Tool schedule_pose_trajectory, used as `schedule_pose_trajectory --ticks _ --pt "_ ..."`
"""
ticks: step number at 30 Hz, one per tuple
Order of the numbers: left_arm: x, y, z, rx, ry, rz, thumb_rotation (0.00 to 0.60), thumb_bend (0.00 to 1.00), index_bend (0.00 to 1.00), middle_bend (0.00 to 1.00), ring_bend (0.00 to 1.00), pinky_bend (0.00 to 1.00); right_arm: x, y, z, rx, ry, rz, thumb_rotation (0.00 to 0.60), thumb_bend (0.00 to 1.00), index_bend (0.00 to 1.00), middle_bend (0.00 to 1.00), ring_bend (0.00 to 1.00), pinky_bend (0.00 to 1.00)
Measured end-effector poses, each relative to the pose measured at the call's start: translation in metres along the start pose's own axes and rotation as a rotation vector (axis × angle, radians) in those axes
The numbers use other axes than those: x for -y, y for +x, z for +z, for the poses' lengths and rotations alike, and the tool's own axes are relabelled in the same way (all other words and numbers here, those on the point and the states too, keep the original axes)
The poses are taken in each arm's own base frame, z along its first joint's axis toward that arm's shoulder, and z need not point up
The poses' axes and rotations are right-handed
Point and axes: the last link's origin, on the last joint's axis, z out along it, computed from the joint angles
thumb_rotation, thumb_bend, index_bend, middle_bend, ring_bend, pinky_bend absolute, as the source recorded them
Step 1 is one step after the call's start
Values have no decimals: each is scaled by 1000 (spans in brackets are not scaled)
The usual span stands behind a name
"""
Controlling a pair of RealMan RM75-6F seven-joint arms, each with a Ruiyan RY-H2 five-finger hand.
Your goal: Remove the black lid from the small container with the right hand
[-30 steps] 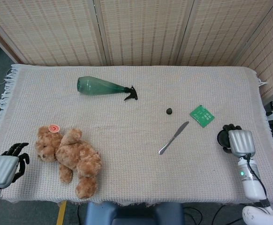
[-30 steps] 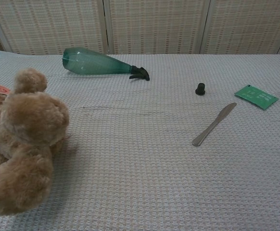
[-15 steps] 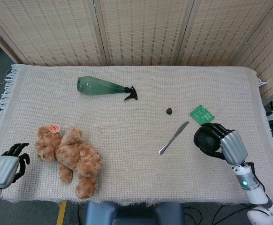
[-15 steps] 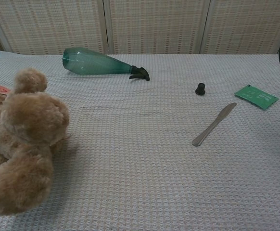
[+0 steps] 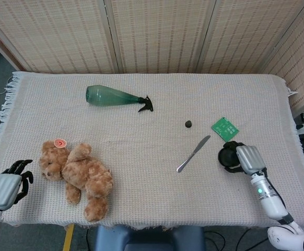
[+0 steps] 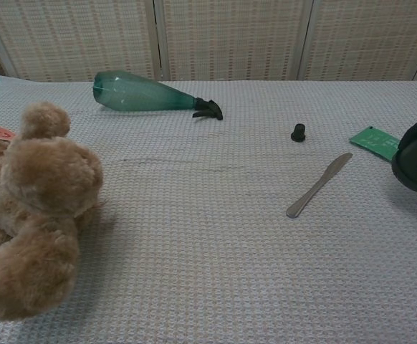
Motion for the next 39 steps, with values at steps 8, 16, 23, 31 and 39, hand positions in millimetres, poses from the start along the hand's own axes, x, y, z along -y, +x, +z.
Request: schedule_pose_trajectory --ticks 8,16,23,31,39 --pt "0 0 0 1 0 1 600 765 562 169 152 431 5 2 39 127 -119 34 600 88 572 539 680 849" --pt "0 0 0 4 0 0 600 764 564 169 154 431 4 -6 54 191 -149 20 600 88 513 528 604 849" --pt "0 0 0 3 -1 -1 600 765 564 169 156 431 3 -11 49 242 -137 -32 600 88 405 280 328 503" --pt "0 0 0 4 0 0 600 765 562 169 167 431 5 -4 39 206 -106 -84 600 88 99 38 12 110" --pt "0 -1 0 7 1 2 600 765 562 170 167 430 4 3 27 182 -87 -122 600 87 0 0 0 67"
